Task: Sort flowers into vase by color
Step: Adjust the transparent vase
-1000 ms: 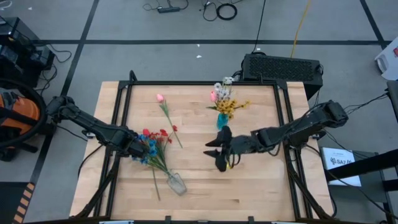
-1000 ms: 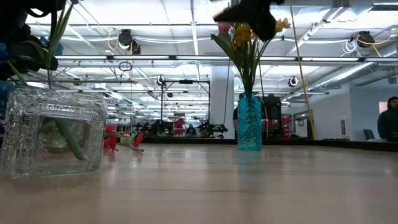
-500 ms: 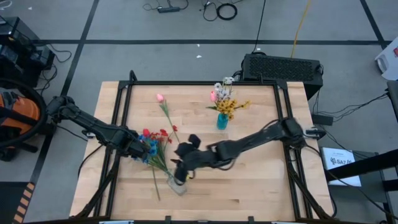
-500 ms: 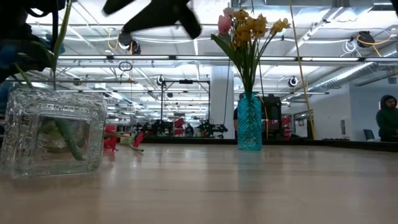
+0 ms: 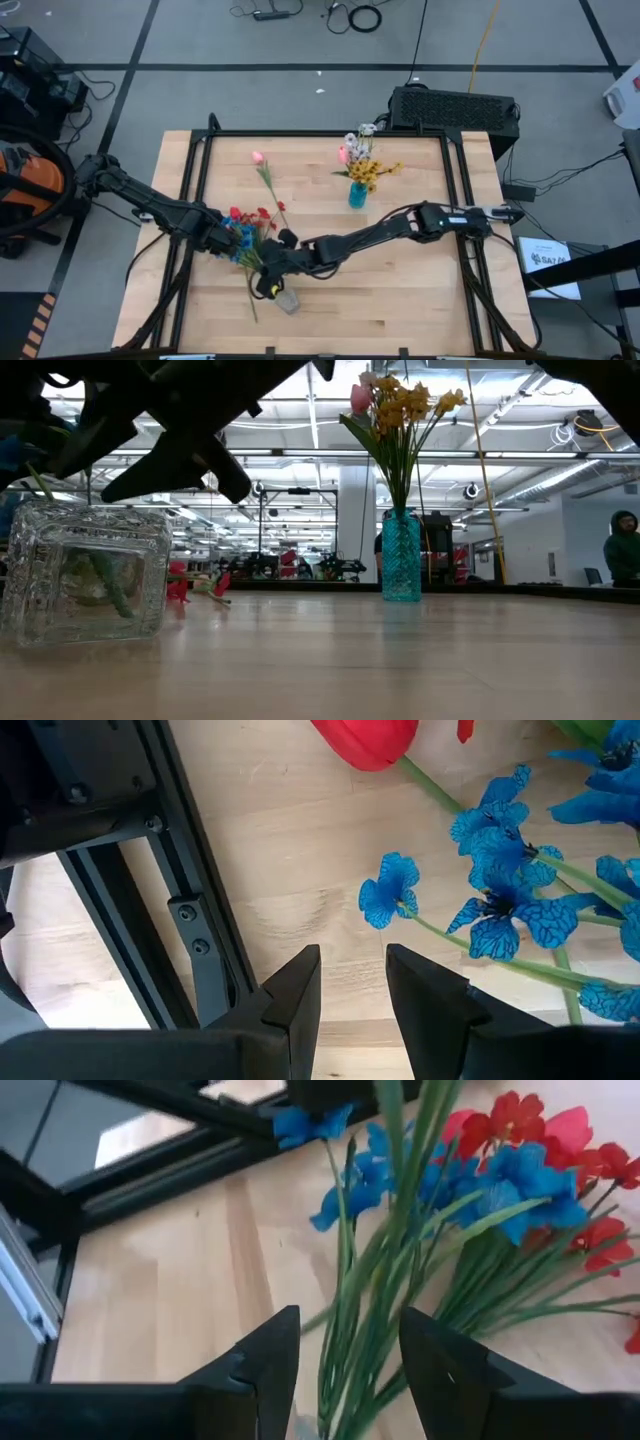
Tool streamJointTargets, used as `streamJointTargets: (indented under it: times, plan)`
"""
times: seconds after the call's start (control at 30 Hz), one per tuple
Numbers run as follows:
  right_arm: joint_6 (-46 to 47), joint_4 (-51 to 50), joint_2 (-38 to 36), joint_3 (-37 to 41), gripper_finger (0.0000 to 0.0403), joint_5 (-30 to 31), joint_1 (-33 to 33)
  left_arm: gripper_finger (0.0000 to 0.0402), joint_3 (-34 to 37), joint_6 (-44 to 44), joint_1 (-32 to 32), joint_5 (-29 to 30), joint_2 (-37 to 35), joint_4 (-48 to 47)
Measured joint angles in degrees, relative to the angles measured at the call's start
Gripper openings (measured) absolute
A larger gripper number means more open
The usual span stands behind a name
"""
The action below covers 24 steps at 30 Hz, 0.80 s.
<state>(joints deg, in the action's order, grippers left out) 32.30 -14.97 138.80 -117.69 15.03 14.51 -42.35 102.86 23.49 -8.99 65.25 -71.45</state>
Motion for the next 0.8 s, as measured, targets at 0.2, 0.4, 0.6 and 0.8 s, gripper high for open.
streamJointTargets:
  times: [0.2, 0.4, 0.6, 0.8]
  plan:
    - [2.68, -0.74, 0.62, -0.11, 0.0147, 0.3, -1.33, 0.0125, 0.0, -5.43, 0.0, -1.75, -0.02, -0.01]
    - [4.12, -1.22, 0.62, -0.11, 0.0087, 0.26, -2.69, 0.0125, 0.0, -10.62, 0.0, -6.45, -0.02, -0.16]
    - [7.89, -6.74, 0.62, -0.11, 0.0033, 0.19, -3.75, 0.0125, 0.0, -12.38, 1.44, -12.72, -0.02, -3.38]
    - [7.55, -7.78, 0.46, -0.11, 0.001, -0.24, -4.04, 0.0125, 0.0, -11.88, 3.65, -12.06, -1.33, -4.82]
